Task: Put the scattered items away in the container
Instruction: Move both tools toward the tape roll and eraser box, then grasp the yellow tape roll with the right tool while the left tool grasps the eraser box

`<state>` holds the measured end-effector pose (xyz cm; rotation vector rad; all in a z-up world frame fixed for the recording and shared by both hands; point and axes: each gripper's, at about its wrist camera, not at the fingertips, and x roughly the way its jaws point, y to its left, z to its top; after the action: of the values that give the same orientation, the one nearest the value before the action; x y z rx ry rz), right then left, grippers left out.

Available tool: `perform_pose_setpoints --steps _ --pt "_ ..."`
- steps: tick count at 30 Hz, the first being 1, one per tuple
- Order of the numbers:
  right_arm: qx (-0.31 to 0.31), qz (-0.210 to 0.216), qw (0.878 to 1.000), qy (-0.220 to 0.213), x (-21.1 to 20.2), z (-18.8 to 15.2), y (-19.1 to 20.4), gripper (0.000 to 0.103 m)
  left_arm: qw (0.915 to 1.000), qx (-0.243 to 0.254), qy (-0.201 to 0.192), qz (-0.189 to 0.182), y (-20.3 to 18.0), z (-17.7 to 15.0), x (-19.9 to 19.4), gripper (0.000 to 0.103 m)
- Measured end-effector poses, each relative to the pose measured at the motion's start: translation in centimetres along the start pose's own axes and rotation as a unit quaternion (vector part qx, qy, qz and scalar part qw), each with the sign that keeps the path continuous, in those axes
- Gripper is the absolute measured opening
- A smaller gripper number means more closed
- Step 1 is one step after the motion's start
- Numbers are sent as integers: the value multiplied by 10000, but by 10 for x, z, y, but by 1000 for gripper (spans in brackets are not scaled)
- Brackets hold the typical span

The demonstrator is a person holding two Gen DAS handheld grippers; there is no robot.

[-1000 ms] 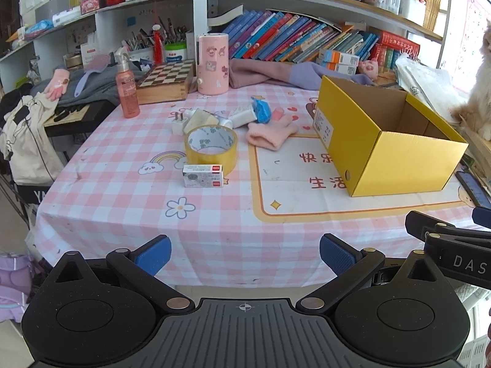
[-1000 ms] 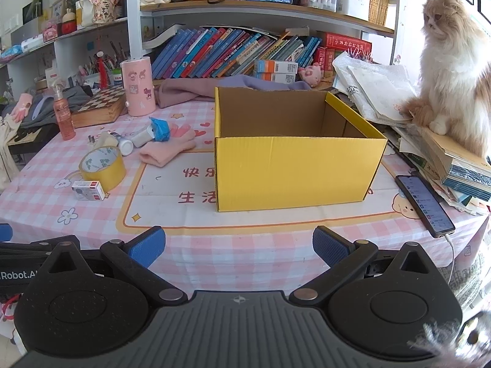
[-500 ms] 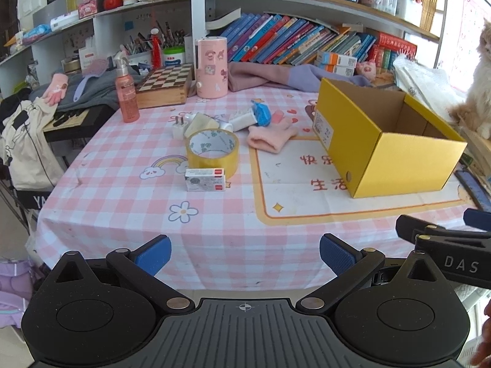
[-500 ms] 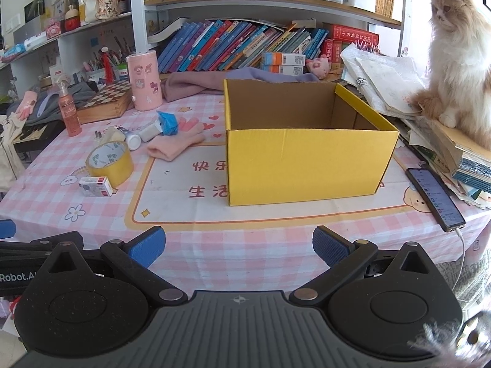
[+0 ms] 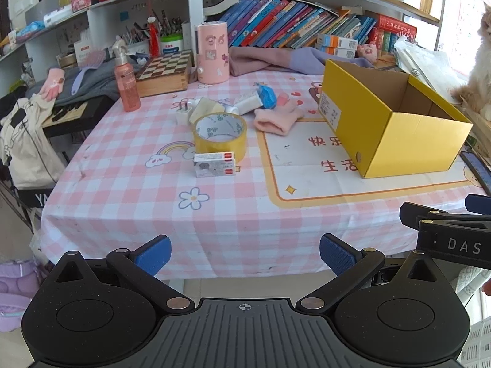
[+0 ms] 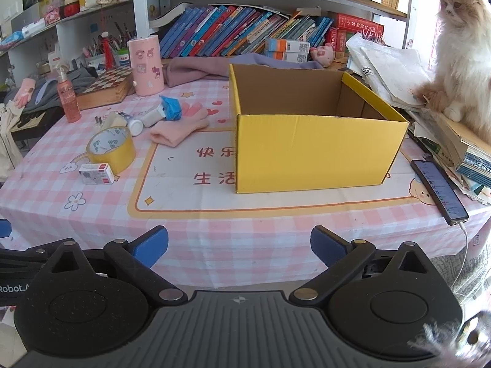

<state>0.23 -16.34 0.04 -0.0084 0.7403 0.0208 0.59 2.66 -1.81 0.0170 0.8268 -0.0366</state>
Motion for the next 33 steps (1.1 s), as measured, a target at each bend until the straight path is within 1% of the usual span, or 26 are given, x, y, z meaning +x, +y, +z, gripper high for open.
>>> perform_pose_setpoints --steps 1,3,5,10,18,21,24,29,33 --pt "-17 27 10000 15 0 0 2 101 10000 -29 17 10 3 -1 0 103" --pt "-75 80 9999 46 1 1 6 97 9999 -108 49 42 8 -2 1 103" --pt "-150 142 9998 79 3 1 11 90 9997 -215 61 66 14 -4 1 103" --pt "-334 329 9989 87 6 4 22 82 9988 -459 47 135 25 -6 0 103" --pt "-590 695 9958 -57 15 14 38 80 9973 -695 -47 223 37 -3 4 103" --pt "-649 796 9946 -176 21 23 42 77 9966 -776 -157 214 42 2 7 103" --pt "-660 907 9932 -297 29 35 46 73 9965 -738 -268 271 43 11 13 102" --pt "-819 1085 9897 -456 47 56 53 73 9966 -691 -329 293 44 31 32 102" --pt "-925 1240 9869 -459 68 74 58 73 9972 -616 -313 298 42 43 53 102"
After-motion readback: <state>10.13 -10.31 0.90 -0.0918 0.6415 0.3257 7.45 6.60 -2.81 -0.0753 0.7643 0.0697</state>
